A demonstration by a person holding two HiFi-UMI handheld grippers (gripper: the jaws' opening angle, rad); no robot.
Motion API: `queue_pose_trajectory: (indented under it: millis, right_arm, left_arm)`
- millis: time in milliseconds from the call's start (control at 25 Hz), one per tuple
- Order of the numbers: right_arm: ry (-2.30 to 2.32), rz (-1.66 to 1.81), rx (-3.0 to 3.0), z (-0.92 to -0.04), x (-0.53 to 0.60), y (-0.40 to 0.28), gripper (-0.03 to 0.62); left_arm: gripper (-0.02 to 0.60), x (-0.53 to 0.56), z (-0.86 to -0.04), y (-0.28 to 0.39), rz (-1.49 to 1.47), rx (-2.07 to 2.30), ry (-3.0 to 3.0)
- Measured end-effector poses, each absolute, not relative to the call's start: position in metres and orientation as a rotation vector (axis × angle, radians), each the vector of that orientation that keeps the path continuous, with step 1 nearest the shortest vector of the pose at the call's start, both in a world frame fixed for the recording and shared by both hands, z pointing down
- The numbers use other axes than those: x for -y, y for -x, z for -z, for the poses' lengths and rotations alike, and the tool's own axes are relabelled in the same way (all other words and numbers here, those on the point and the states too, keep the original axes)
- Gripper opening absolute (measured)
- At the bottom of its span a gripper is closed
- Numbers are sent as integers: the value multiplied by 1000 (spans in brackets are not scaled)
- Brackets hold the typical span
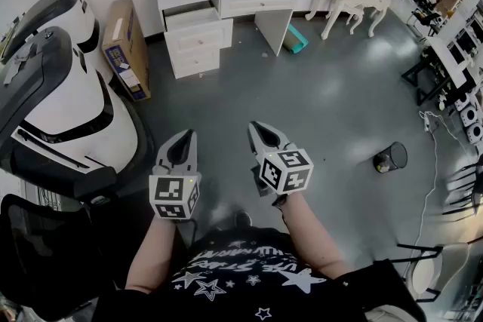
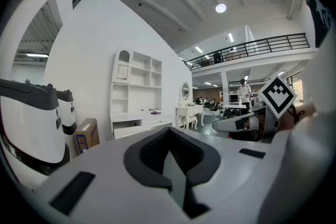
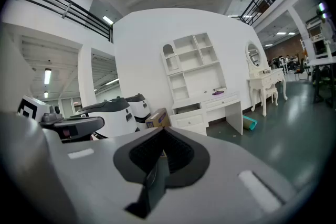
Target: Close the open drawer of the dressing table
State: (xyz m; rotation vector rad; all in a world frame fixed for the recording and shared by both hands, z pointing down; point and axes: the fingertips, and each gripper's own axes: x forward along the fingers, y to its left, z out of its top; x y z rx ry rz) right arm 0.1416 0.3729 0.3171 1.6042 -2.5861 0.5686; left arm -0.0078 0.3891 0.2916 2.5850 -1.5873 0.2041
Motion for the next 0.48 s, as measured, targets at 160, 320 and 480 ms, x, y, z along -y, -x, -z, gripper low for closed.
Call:
queue_pose_trajectory:
  millis: [160,320,480]
  right_arm:
    - [-1590,-560,2594,-316,-371,-142,2]
    - [-1572,-557,2606,-317,-370,-145,2]
    - [-1544,-567,2627,-319,-365,-147,2]
  left_arm:
    - [9,-388,-291,5,-203,1592,-2585]
    - [9,-387,-292,-1,-192,1593,-2571]
    - [9,-386,-296,-7,-191,1596,-2547]
